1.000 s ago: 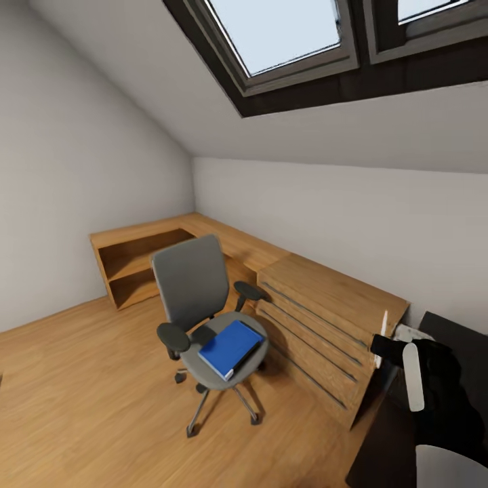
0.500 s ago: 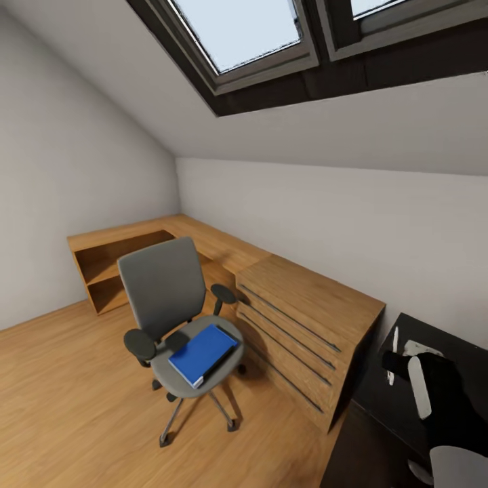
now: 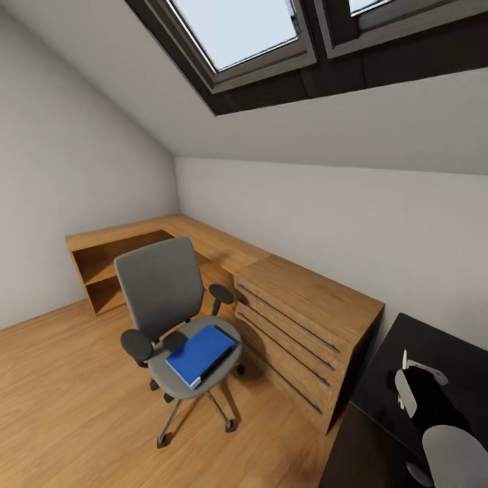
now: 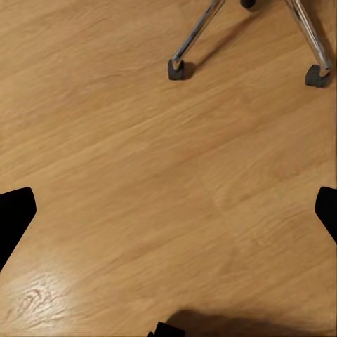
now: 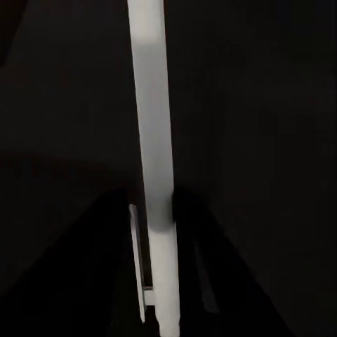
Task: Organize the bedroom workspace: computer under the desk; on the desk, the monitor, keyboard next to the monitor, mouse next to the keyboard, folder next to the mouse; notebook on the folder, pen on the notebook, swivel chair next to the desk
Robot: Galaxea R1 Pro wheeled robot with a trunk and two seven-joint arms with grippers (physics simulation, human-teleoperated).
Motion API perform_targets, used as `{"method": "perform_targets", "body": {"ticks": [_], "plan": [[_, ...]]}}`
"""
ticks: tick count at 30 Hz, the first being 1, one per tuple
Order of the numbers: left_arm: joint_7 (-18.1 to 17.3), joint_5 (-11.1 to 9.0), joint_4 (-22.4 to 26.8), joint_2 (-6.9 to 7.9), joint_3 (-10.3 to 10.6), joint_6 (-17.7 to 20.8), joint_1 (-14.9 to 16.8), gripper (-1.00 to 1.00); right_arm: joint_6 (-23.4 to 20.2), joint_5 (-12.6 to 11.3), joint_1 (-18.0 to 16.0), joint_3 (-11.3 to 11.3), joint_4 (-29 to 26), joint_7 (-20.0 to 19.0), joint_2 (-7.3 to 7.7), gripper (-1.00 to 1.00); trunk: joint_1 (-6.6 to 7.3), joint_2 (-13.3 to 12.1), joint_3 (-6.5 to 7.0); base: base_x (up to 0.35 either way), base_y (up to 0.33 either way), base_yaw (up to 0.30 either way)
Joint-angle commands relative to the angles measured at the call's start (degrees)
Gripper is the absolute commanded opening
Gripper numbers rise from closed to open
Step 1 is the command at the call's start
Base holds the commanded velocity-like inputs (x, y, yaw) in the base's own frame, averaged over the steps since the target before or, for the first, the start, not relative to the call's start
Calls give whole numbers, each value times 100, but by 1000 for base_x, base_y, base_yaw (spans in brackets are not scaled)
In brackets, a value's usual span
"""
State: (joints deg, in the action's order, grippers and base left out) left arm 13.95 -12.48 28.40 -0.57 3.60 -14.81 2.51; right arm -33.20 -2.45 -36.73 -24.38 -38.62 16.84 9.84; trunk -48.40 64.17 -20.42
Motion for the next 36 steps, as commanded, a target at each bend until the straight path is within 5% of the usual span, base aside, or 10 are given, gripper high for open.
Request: {"method": "perform_targets", "body": {"ticks": [1, 19, 20, 32, 36], "plan": [[35, -51, -1, 4, 38, -40, 4, 100, -19, -31, -5, 0, -3, 22, 0, -100, -23, 46, -25, 0, 0, 0], [37, -52, -1, 9, 29, -101, 4, 100, -19, -10, -9, 3, 4, 21, -6, -100, -330, 607, -277, 0, 0, 0], [37, -52, -1, 11, 28, -101, 4, 100, -19, -10, -9, 3, 4, 24, -7, 100, -330, 607, -277, 0, 0, 0], [37, -52, -4, 13, 10, -101, 4, 100, -17, -7, -9, 3, -59, 19, -12, 100, -330, 607, -277, 0, 0, 0], [34, -52, -15, 15, 10, -97, 4, 100, -11, -16, -6, -2, -558, -7, -82, 100, -330, 607, -277, 0, 0, 0]]}}
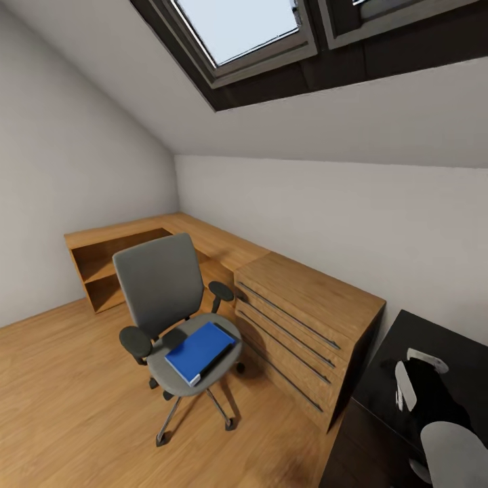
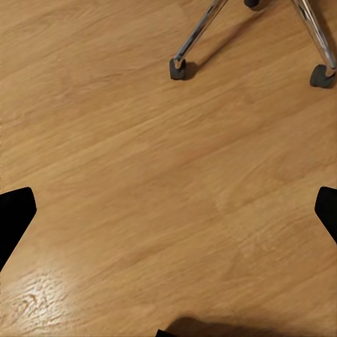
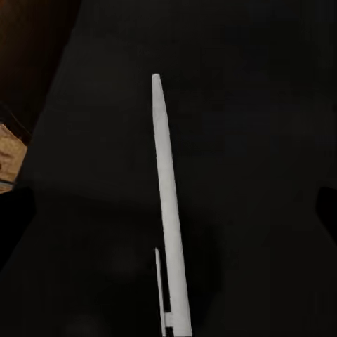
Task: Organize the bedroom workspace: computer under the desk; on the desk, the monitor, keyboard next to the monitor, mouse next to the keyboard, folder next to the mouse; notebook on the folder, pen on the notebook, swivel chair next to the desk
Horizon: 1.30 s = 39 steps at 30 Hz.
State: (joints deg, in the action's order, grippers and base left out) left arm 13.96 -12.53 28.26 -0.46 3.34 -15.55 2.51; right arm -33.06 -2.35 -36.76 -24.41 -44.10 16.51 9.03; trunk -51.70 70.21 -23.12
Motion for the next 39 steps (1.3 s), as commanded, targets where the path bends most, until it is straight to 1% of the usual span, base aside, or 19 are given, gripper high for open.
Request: {"method": "perform_targets", "body": {"ticks": [1, 3, 4, 5, 6, 8, 9, 10, 12, 14, 15, 17, 19, 24, 29, 31, 33, 36, 39], "plan": [[31, -47, -3, 5, 36, -23, 3, 100, -20, -22, -1, 0, -221, 28, -90, 100, 0, 4, -7, 0, 0, 0], [29, -47, -8, 3, 36, -21, 3, 100, -12, -7, 14, 38, -712, 41, -325, 100, 0, 4, -7, 0, 0, 0], [28, -47, -11, 3, 36, -21, 3, 100, -10, 49, 46, 139, -1099, 53, -495, 100, 0, 4, -7, 0, 0, 0], [28, -47, -11, 2, 36, -22, 3, 100, -9, 84, 71, 191, -1213, 57, -550, 100, 0, 4, -7, 0, 0, 0], [28, -47, -14, 4, 36, -22, 3, 100, -11, 252, 211, 395, -1488, 62, -752, 100, 0, 4, -7, 0, 0, 0], [28, -47, -20, 8, 36, -24, 3, 100, -8, 547, 450, 824, -1668, 62, -1137, 100, 0, 4, -7, 0, 0, 0], [28, -47, -21, 8, 36, -23, 3, 100, -8, 573, 470, 905, -1667, 63, -1194, 100, 0, 4, -7, 0, 0, 0], [28, -47, -21, 9, 36, -25, 3, 100, -5, 611, 499, 1063, -1662, 66, -1295, 100, 0, 4, -7, 0, 0, 0], [23, -47, -25, 10, 36, -24, 3, 100, -2, 642, 537, 1254, -1658, 68, -1400, 100, 0, 4, -7, 0, 0, 0], [21, -47, -28, 10, 36, -24, 3, 100, -3, 654, 581, 1395, -1652, 66, -1461, 100, 0, 4, -7, 0, 0, 0], [20, -44, -30, 11, 39, -22, 3, 100, -3, 647, 618, 1593, -1648, 62, -1571, 100, 0, 4, -7, 0, 0, 0], [19, -41, -31, 11, 42, -25, 3, 100, 0, 643, 631, 1678, -1646, 58, -1677, 100, 0, 4, -7, 0, 0, 85], [23, -40, -31, 15, 43, -26, 3, 100, 1, 641, 639, 1718, -1646, 55, -1733, 100, 0, 4, -7, 0, 0, 182], [27, -39, -31, 21, 44, -27, 3, 100, -3, 633, 643, 1768, -1640, 56, -1783, 100, 0, 4, -19, 0, 0, 127], [28, -39, -31, 26, 38, -26, 3, 100, -7, 627, 644, 1830, -1637, 61, -1799, 100, 0, 4, -21, 0, 0, 10], [30, -47, -31, 28, 36, -24, 3, 100, 6, 628, 652, 1834, -1603, 54, -1799, 100, 0, 4, -21, -43, 123, 243], [29, -47, -31, 33, 36, -26, 3, 100, 75, 630, 652, 2011, -1475, 58, -1816, 100, 0, 4, -21, -61, 244, 268], [28, -47, -31, 35, 36, -21, 3, 100, 205, 630, 653, 2168, -1379, 66, -1827, 100, 0, 4, -21, -66, 283, 275], [28, -47, -34, 37, 36, -19, 3, 100, 338, 631, 653, 2253, -1323, 70, -1832, 100, 0, 4, -21, -69, 307, 279]]}}
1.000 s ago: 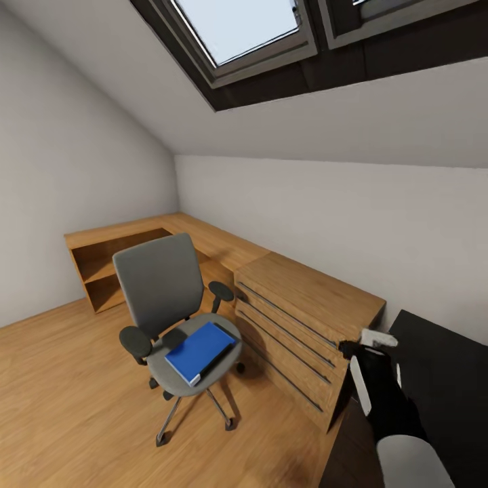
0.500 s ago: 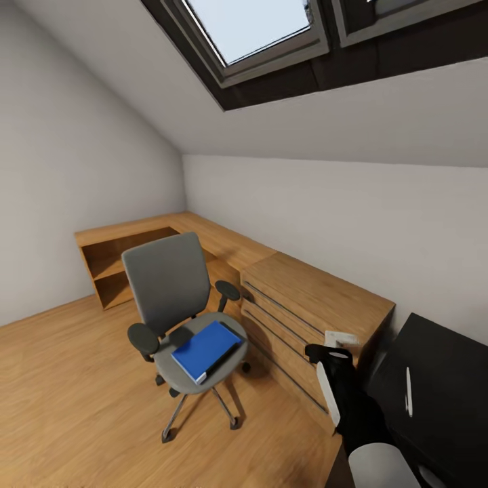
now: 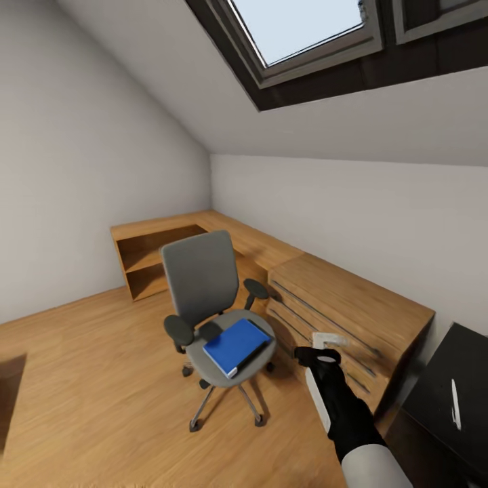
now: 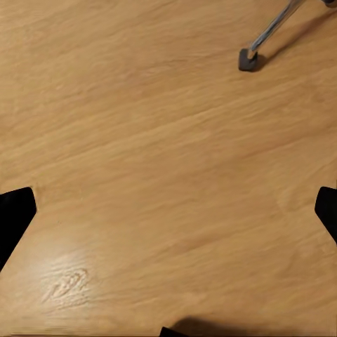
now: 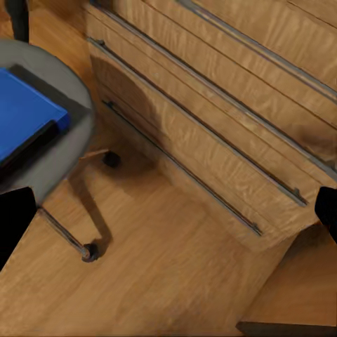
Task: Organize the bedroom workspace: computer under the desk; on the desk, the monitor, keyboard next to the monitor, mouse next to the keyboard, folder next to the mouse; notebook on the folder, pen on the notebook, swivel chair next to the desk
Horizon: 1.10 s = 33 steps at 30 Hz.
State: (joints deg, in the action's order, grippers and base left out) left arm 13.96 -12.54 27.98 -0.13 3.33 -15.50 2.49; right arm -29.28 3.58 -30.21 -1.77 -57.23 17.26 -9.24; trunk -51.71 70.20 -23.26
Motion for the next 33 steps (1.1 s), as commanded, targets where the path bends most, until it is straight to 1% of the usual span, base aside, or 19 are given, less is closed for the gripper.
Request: {"method": "perform_targets", "body": {"ticks": [1, 7, 11, 13, 23, 28, 33], "plan": [[25, -47, -5, 4, 36, -24, 6, 100, -22, 38, -2, 0, -3, -5, -6, 100, 1, 4, -6, -70, 317, 280], [12, -47, -3, 4, 36, -23, 6, 100, 9, 38, -2, 27, 45, -10, -7, 100, 1, 4, -6, -39, 325, 281], [2, -47, -11, 4, 36, -9, 6, 100, 18, 38, -2, 110, 114, -7, -7, 100, 1, 4, -6, -3, 285, 281], [7, -47, -12, -1, 36, -13, 6, 100, 19, 38, -2, 155, 121, -8, -7, 100, 1, 4, -6, -1, 83, 281], [14, -39, -12, -11, 59, -28, 6, 100, 19, 35, -2, 176, 123, -4, -3, 100, 1, 4, -7, 0, 15, 264], [5, -38, -12, -9, 55, -31, 6, 100, 31, 30, -2, 170, 109, -4, 1, 100, 1, 4, -10, 10, 0, 50], [-13, -46, -12, -2, 40, -24, 6, 100, 36, 29, -2, 172, 107, -5, 1, 100, 1, 4, -11, 244, 66, 6]]}}
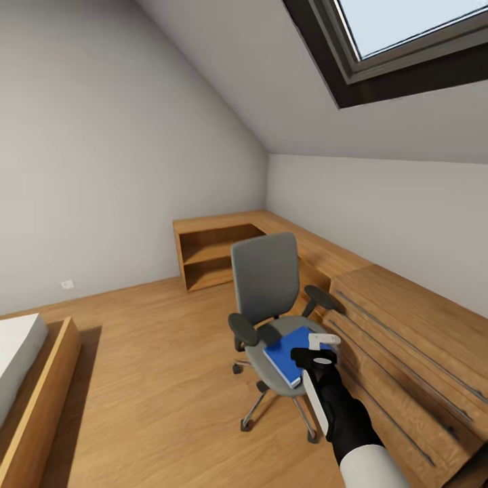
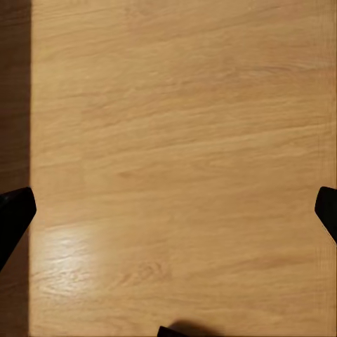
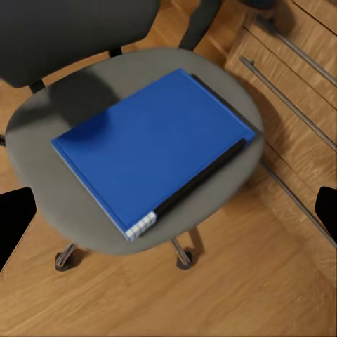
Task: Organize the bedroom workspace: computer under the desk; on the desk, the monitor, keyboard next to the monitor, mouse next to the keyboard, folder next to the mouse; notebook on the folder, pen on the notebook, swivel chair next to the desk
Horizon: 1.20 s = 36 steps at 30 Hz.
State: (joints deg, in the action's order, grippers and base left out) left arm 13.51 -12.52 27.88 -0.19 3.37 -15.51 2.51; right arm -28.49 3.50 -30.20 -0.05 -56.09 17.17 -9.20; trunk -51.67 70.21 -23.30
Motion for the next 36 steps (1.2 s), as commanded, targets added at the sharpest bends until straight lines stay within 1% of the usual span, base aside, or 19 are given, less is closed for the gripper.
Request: {"method": "perform_targets", "body": {"ticks": [1, 14, 18, 19, 23, 25, 26, 28, 30, 31, 32, 33, 34, 36], "plan": [[29, -49, -2, 2, 34, -22, 4, 100, -43, 35, -3, -4, -4, -12, 5, 100, -3, 4, -7, 312, 93, 0], [43, -49, -2, 3, 34, -22, 4, 100, 5, 42, -3, -6, 126, -77, 37, 100, -3, 4, -7, 315, 94, 0], [51, -49, -2, 3, 33, -26, 4, 100, 290, 49, -3, 2, 335, -156, 62, 100, -3, 4, -7, 316, 94, 0], [53, -49, -2, 2, 33, -24, 4, 100, 469, 57, -3, 8, 447, -201, 77, 100, -3, 4, -7, 316, 94, 0], [54, -49, -2, 6, 32, -25, 4, 100, 907, 82, -3, 17, 808, -308, 106, 100, -3, 4, -7, 316, 94, 0], [58, -49, -2, 8, 32, -26, 4, 100, 1197, 94, -8, 15, 1078, -355, 156, 100, -3, 4, -7, 316, 94, 0], [60, -49, -2, 9, 32, -28, 4, 100, 1427, 98, -11, 15, 1276, -374, 212, 100, -3, 4, -7, 316, 94, 0], [62, -49, -2, 9, 32, -29, 4, 100, 1669, 98, -16, 14, 1488, -386, 271, 100, -3, 4, -7, 316, 94, 0], [59, -47, 9, 10, 34, -33, 4, 100, 2134, 102, -33, 14, 1972, -399, 348, 100, -3, 4, -7, 316, 94, 0], [58, -46, 18, 10, 35, -34, 4, 100, 2244, 103, -40, 14, 2115, -400, 362, 100, -3, 4, -7, 309, 91, 0], [52, -45, 30, 10, 37, -45, 4, 100, 2462, 104, -67, 13, 2432, -405, 394, 100, -3, 4, -7, 272, 71, 0], [48, -46, 36, 10, 38, -54, 4, 100, 2572, 105, -96, 13, 2603, -407, 415, 100, -3, 4, -7, 245, 57, 0], [39, -47, 43, 10, 39, -84, 4, 100, 2789, 105, -199, 13, 2952, -410, 465, 100, -3, 4, -7, 176, 36, 0], [26, -45, 54, 8, 49, -157, 4, 100, 3154, 106, -514, 13, 3613, -414, 550, 100, -3, 4, -7, 92, 19, 0]]}}
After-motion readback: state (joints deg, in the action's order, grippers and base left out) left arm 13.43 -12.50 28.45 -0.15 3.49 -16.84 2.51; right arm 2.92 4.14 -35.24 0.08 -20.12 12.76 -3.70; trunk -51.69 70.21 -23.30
